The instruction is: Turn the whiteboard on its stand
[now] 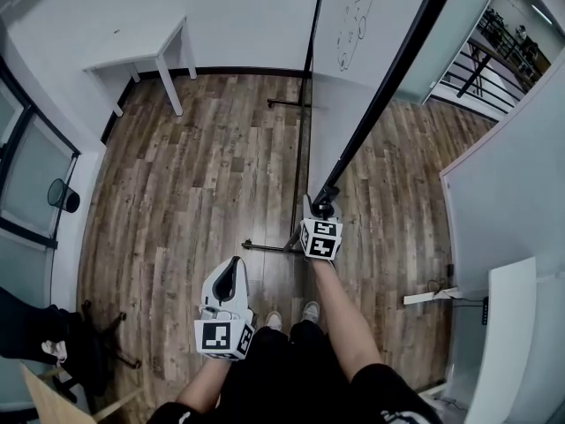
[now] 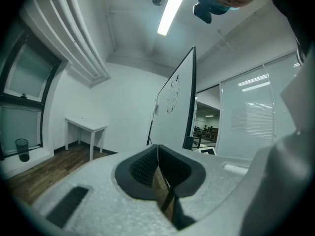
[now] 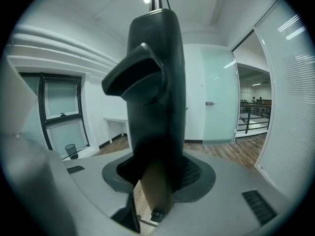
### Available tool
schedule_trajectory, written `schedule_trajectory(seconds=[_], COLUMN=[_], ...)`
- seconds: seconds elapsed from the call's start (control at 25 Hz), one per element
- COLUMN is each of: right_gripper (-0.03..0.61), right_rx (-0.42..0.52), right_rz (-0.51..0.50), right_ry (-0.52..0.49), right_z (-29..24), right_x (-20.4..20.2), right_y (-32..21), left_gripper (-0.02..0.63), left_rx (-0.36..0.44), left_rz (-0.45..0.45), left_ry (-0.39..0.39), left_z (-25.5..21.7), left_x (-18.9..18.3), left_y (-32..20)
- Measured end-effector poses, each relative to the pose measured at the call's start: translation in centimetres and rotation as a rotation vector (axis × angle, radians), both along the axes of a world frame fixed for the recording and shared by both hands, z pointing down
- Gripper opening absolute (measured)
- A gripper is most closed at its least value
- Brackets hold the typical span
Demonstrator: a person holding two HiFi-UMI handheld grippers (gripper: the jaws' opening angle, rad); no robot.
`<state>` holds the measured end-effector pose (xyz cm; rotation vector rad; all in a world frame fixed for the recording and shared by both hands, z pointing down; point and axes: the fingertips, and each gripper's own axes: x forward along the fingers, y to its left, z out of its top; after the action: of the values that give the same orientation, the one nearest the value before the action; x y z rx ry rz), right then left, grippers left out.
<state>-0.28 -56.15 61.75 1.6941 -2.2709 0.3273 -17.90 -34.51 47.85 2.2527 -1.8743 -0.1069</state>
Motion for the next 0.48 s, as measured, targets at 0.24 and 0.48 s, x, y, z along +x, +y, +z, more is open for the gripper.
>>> schedule_trajectory(seconds=[0.24, 0.48], right_gripper=[0.156, 0.156], right_rx=[0.004, 0.017], right_rz=[-0.022, -0.038], right_ry=[-0.004, -0.007], right_z=[-0.3, -0.2], right_x=[-0.1, 0.0], right_y=[2.5, 5.1], left_gripper=[0.018, 0.018], left_rx=[-0.011, -0.025], left_rz=[0.004, 0.019], left_ry=[-0.018, -0.017], left_z=[-0.2, 0.4], left_x=[0.2, 1.9], left_y=[1.8, 5.1])
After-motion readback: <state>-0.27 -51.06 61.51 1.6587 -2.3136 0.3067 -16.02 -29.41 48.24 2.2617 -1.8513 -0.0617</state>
